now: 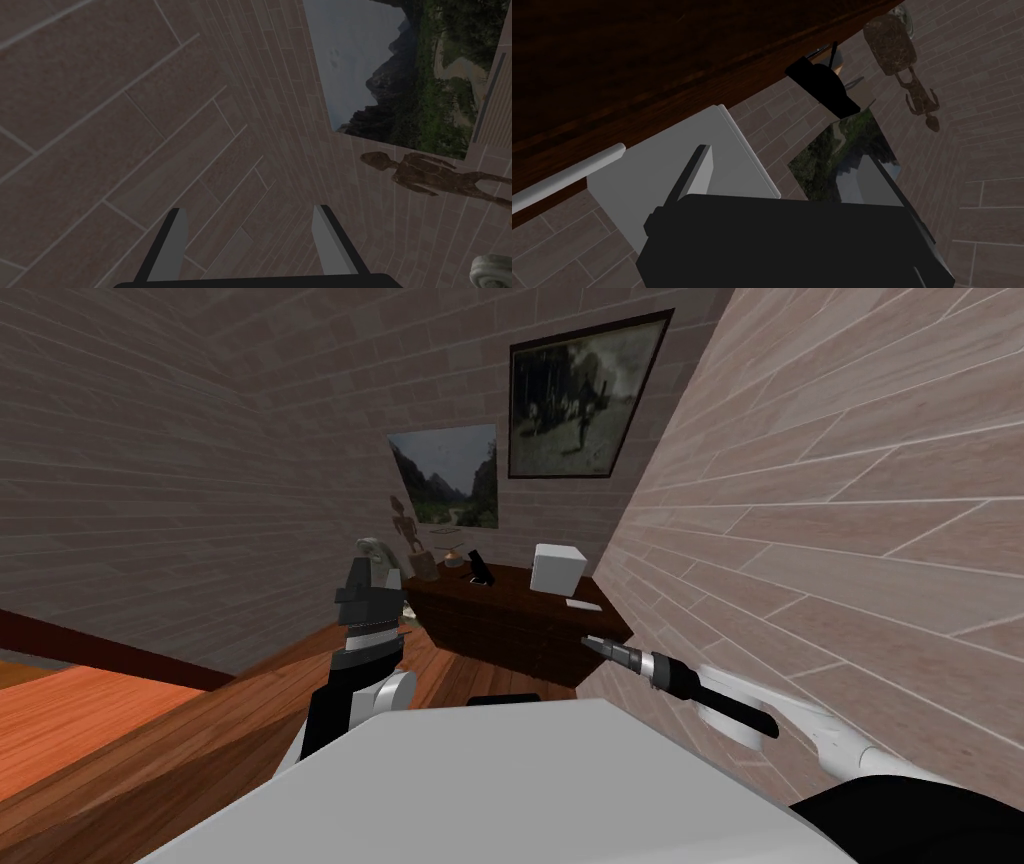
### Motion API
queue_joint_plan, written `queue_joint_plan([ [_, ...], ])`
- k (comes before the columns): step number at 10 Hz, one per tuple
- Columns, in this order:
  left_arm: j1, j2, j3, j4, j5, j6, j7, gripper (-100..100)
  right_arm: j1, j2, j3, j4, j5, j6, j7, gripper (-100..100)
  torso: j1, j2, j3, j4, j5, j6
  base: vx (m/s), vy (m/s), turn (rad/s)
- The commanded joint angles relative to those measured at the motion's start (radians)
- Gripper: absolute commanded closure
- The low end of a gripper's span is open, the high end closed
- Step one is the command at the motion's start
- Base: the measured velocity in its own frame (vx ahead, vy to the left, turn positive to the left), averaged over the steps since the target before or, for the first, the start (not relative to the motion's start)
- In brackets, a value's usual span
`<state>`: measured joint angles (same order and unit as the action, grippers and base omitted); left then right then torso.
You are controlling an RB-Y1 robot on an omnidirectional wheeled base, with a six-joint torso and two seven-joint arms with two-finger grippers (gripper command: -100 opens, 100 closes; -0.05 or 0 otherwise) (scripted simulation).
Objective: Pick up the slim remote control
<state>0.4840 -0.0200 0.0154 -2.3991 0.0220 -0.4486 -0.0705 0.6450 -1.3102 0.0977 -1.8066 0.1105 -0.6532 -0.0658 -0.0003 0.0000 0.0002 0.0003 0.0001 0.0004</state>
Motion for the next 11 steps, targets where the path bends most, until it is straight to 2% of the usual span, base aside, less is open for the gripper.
queue_joint_plan([
  [1, 0.000, 0.000, 0.000, 0.000, 0.000, 0.000, 0.000, 0, 0.019, -0.050, 0.008, 0.043, 0.019, -0.006, 0.003, -100, 0.000, 0.000, 0.000, 0.000, 0.000, 0.000, -0.003, 0.013, 0.287],
  [2, 0.000, 0.000, 0.000, 0.000, 0.000, 0.000, 0.000, 0, 0.019, -0.083, 0.008, 0.043, 0.019, -0.006, 0.003, -100, 0.000, 0.000, 0.000, 0.000, 0.000, -0.001, 0.000, 0.004, 0.148],
  [3, 0.000, 0.000, 0.000, 0.000, 0.000, 0.000, 0.000, 0, 0.032, -0.113, 0.019, 0.083, 0.038, -0.009, 0.007, -100, 0.000, 0.000, 0.000, 0.000, 0.000, 0.000, 0.005, 0.008, 0.276],
  [4, 0.000, 0.000, 0.000, 0.000, 0.000, 0.000, 0.000, 0, 0.032, -0.143, 0.019, 0.083, 0.038, -0.009, 0.007, -100, 0.000, -0.001, 0.000, 0.000, 0.000, -0.001, 0.007, -0.001, 0.170],
  [5, 0.000, 0.000, 0.000, 0.000, 0.000, 0.000, 0.000, 0, 0.044, -0.178, 0.030, 0.122, 0.058, -0.011, 0.011, -100, -0.001, -0.001, 0.000, 0.000, 0.000, 0.000, 0.012, 0.000, 0.294],
  [6, 0.000, 0.000, 0.000, 0.000, 0.000, 0.000, 0.000, 0, 0.044, -0.202, 0.030, 0.122, 0.058, -0.011, 0.011, -100, -0.001, -0.001, -0.001, 0.000, 0.000, -0.001, 0.013, -0.008, 0.164],
  [7, 0.000, 0.000, 0.000, 0.000, 0.000, 0.000, 0.000, 0, 0.058, -0.237, 0.043, 0.161, 0.078, -0.012, 0.016, -100, -0.001, -0.001, -0.001, 0.000, 0.000, 0.000, 0.016, -0.007, 0.298],
  [8, 0.000, 0.000, 0.000, 0.000, 0.000, 0.000, 0.000, 0, 0.058, -0.257, 0.043, 0.161, 0.078, -0.012, 0.016, -100, -0.001, -0.001, -0.001, 0.000, 0.000, -0.001, 0.014, -0.016, 0.156],
  [9, 0.000, 0.000, 0.000, 0.000, 0.000, 0.000, 0.000, 0, 0.072, -0.285, 0.056, 0.198, 0.099, -0.013, 0.022, -100, -0.002, -0.001, -0.001, 0.000, -0.001, 0.000, 0.016, -0.015, 0.315],
  [10, 0.000, 0.000, 0.000, 0.000, 0.000, 0.000, 0.000, 0, 0.072, -0.309, 0.056, 0.198, 0.099, -0.013, 0.022, -100, -0.002, -0.002, -0.001, 0.000, 0.000, -0.001, 0.014, -0.024, 0.157],
  [11, 0.000, 0.000, 0.000, 0.000, 0.000, 0.000, 0.000, 0, 0.086, -0.342, 0.070, 0.234, 0.121, -0.012, 0.029, -100, -0.002, -0.001, -0.001, 0.000, -0.001, 0.001, 0.018, -0.024, 0.289],
])
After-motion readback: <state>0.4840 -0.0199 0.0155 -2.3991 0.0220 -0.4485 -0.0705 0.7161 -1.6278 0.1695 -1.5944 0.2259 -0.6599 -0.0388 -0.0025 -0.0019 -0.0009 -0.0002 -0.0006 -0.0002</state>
